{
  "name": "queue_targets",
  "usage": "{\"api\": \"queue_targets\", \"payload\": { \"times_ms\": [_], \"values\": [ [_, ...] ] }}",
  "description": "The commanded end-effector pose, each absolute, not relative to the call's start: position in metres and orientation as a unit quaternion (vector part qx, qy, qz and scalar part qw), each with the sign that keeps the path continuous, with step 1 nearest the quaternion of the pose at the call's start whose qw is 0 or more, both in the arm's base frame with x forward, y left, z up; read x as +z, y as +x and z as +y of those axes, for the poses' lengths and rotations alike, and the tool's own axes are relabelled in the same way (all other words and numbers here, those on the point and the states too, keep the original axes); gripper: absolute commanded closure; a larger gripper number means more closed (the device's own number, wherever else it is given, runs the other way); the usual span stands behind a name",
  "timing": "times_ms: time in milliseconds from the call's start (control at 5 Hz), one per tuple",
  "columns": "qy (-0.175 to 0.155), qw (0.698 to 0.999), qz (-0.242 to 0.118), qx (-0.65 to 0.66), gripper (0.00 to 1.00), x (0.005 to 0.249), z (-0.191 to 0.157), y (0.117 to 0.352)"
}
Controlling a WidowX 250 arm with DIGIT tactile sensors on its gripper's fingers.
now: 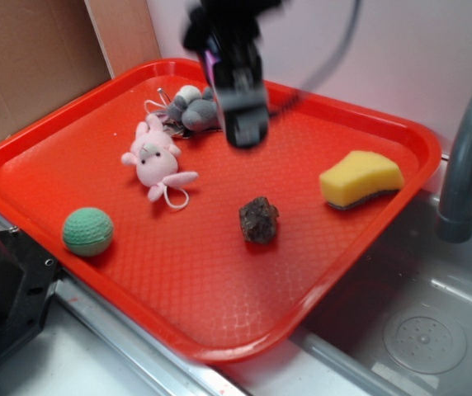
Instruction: Grab the rock.
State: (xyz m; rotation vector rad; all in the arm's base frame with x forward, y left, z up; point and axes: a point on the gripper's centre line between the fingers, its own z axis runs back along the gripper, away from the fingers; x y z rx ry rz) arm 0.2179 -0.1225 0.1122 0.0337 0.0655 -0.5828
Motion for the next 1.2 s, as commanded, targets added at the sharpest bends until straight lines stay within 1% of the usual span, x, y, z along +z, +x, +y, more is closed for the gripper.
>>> {"api": "queue_targets", "payload": {
  "times_ms": [0, 200, 400, 600, 800, 1000],
  "values": [
    [0.012, 0.937, -0.04, -0.347, 0.0, 0.063, -0.146, 0.229],
    [0.023, 0.937, -0.062, -0.344, 0.0, 0.053, -0.164, 0.224],
    [0.027, 0.94, -0.076, -0.331, 0.0, 0.049, -0.172, 0.213],
    [0.019, 0.945, -0.059, -0.32, 0.0, 0.041, -0.165, 0.207],
    [0.008, 0.955, -0.046, -0.294, 0.0, 0.038, -0.149, 0.196],
    [0.001, 0.958, -0.031, -0.283, 0.0, 0.037, -0.139, 0.198]
  ]
}}
